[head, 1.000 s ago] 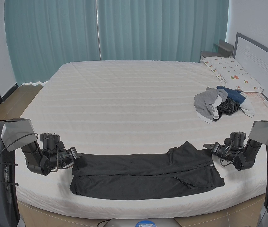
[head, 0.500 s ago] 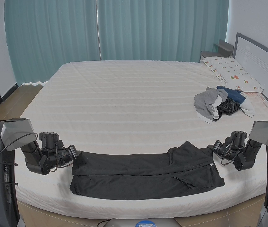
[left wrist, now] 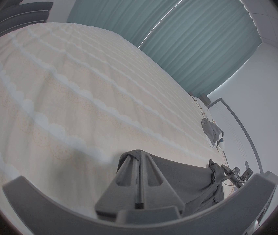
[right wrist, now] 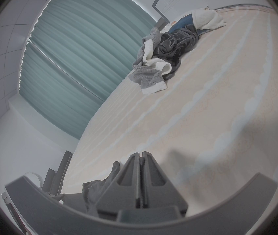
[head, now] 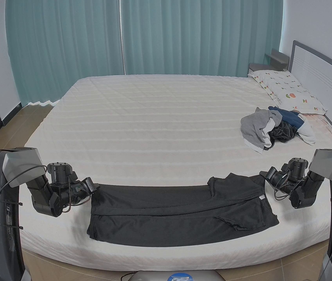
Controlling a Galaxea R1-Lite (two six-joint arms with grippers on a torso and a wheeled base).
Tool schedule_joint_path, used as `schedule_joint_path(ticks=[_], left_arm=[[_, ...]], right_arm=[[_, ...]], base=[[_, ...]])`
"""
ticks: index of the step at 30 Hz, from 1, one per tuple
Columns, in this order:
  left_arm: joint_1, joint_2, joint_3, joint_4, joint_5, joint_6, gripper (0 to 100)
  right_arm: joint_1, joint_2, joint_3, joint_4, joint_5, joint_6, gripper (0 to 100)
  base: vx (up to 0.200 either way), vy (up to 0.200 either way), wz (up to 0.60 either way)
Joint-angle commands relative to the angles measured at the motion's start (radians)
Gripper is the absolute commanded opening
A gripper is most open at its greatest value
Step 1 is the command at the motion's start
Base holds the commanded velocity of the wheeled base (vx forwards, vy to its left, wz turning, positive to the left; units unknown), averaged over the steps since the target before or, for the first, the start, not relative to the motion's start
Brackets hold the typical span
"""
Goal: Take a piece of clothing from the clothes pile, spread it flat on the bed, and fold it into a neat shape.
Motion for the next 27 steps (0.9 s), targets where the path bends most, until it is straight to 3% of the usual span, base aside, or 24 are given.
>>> schedule_joint_path(ticks=[1, 9, 26, 27], left_arm=[[0.0, 0.008, -0.006, 0.0, 0.0, -0.001, 0], [0.0, 0.019, -0.035, 0.0, 0.003, -0.019, 0], [-0.009, 0.07, -0.038, -0.051, 0.037, -0.004, 0], [-0.009, 0.07, -0.038, -0.051, 0.037, -0.004, 100]], right_arm=[[-0.007, 0.008, -0.011, -0.015, 0.0, 0.004, 0], [-0.007, 0.027, -0.02, -0.061, -0.001, 0.002, 0], [-0.002, 0.051, -0.041, -0.003, -0.014, -0.029, 0], [-0.001, 0.051, -0.04, -0.002, -0.014, -0.035, 100]], base=[[0.0, 0.0, 0.0], [0.0, 0.0, 0.0], [0.0, 0.0, 0.0], [0.0, 0.0, 0.0]])
